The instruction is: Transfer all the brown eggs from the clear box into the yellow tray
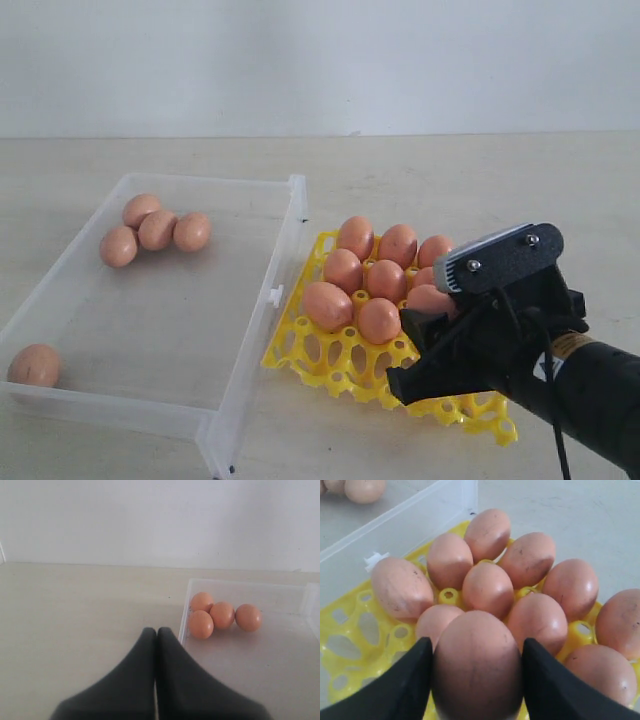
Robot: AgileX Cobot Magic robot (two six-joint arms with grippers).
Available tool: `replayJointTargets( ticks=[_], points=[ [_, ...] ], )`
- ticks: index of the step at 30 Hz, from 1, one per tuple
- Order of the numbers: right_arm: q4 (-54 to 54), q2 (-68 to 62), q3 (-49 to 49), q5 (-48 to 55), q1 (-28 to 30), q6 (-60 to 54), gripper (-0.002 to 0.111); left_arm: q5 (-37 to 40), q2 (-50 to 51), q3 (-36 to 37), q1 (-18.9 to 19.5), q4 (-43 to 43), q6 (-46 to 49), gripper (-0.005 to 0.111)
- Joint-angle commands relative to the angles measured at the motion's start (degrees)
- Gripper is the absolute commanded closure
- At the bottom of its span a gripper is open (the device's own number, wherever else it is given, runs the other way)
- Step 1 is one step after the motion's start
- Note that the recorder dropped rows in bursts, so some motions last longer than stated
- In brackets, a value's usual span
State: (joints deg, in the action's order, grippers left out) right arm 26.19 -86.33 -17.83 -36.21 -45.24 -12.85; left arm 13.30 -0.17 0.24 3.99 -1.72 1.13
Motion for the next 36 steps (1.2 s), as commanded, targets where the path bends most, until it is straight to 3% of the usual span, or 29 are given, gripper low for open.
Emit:
replayJointTargets(
  ticks=[1,25,36],
  points=[
    [-1.21,-2.64,-4.15,3.62,0.19,0.95,0.109,-0.01,0.17,-0.24,0.05,-0.31,0.03,0.111],
    [10.82,-3.52,-4.04,3.56,0.19,-7.22,0.109,-0.01,0.17,-0.24,0.05,-0.31,0.03,0.111],
    [10.45,-3.52,-4.04,5.17,0.19,-7.11,0.109,-0.01,0.17,-0.24,0.05,-0.31,0.03,0.111]
  ],
)
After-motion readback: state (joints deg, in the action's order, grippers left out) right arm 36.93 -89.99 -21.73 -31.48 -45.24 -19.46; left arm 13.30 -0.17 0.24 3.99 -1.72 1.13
